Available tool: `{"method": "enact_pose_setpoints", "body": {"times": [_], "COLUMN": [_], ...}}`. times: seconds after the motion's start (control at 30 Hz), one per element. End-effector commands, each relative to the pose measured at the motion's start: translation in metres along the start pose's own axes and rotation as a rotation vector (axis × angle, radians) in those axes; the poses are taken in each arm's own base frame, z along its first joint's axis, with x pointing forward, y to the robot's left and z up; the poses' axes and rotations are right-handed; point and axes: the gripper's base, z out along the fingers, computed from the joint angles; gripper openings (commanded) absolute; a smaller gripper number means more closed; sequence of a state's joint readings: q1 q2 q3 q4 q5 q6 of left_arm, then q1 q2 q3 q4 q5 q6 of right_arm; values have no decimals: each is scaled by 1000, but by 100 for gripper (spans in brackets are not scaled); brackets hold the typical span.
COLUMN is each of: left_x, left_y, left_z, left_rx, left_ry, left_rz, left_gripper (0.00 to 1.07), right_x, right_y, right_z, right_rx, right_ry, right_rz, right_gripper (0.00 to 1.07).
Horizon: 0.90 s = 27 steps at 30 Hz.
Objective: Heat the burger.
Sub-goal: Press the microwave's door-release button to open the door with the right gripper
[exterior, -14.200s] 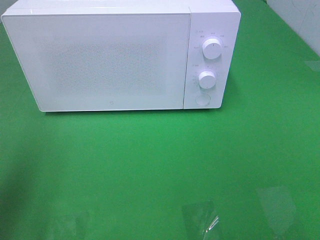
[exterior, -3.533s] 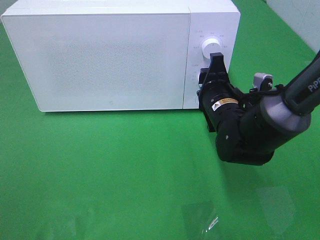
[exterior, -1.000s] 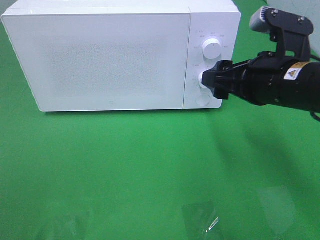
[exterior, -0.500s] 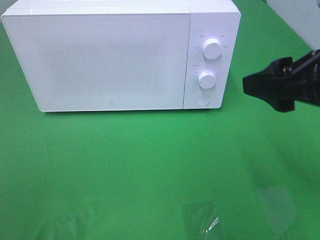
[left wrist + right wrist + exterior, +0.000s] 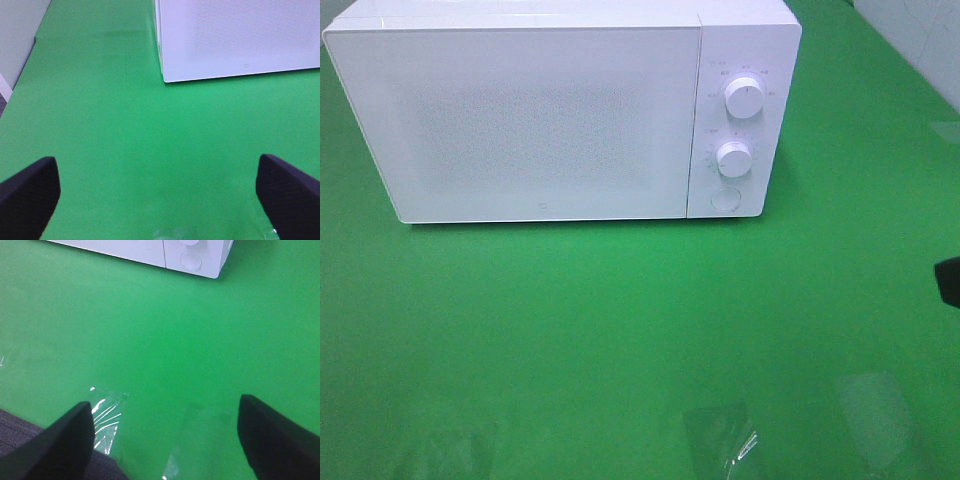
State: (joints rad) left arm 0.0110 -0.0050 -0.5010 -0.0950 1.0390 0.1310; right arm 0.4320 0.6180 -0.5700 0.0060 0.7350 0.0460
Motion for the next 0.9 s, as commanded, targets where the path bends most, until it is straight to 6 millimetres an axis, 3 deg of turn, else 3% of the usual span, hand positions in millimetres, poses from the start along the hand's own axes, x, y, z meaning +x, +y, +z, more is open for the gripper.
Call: {"method": "enact_pose_setpoints", "body": {"times": [0.03,0.33,0.7,0.9], "left_x": [2,2,2,2], "left_y": [0,0,0,0], "left_z": [-3,-3,-3,-3], "left_rx": [-2,-2,-3,-3], "left_ry": [-22,-22,-22,-22], "left_rz": [2,2,2,2], "left_gripper": [100,100,100,100], "right_x": [10,32,59,70], "right_y": [-2,-12,-7,-3], "right_z": [-24,-64,-86,-93], "right_rx": [20,189,321,337], "right_ry": [-52,-209,-384,-395], "right_rz": [-19,96,157,174], "right_gripper": [76,76,76,76]}}
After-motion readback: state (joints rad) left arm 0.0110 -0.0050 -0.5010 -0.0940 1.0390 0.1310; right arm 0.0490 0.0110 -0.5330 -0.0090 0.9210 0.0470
